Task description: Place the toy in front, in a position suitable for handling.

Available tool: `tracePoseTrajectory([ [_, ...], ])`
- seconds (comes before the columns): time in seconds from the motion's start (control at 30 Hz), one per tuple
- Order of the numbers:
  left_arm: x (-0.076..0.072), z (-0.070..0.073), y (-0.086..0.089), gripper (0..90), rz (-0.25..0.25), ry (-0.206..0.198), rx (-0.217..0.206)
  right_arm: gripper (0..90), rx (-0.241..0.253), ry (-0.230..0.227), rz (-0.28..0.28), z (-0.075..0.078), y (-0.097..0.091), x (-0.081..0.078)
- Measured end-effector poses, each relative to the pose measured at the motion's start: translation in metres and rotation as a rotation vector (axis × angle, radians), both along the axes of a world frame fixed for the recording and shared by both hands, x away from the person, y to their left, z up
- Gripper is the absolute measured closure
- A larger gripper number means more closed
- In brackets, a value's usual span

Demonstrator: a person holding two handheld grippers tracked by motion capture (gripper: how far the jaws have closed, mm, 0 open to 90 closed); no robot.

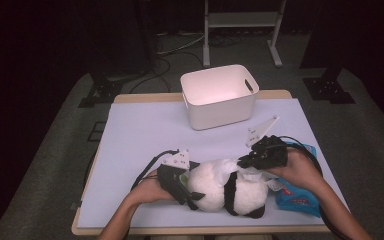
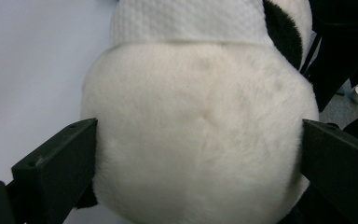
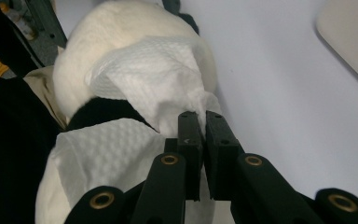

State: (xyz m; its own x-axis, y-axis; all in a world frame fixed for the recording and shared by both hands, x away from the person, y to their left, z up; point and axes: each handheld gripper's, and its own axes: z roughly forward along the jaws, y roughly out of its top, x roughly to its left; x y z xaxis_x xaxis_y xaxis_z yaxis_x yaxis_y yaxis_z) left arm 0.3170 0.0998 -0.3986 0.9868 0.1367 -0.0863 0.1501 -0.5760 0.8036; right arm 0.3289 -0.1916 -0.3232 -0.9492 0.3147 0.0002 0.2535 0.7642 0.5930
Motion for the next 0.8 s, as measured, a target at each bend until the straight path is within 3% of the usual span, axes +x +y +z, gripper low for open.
tracePoseTrajectory([
  [0.23,0.000,0.000,0.001,0.2,-0.002,-0.004,0.001,84.8,0.018,0.001,-0.083,-0.004,-0.042,-0.004],
  [0.47,0.001,0.000,0.001,0.2,-0.004,-0.007,0.006,84.8,0.029,0.043,-0.166,-0.017,-0.077,-0.010],
  [0.6,0.001,0.000,0.001,0.2,-0.004,-0.006,0.006,84.8,0.052,0.055,-0.164,-0.022,-0.081,-0.009],
  [0.8,0.001,-0.001,0.001,0.2,-0.003,-0.002,0.001,84.7,0.065,0.049,-0.137,-0.018,-0.068,-0.003],
])
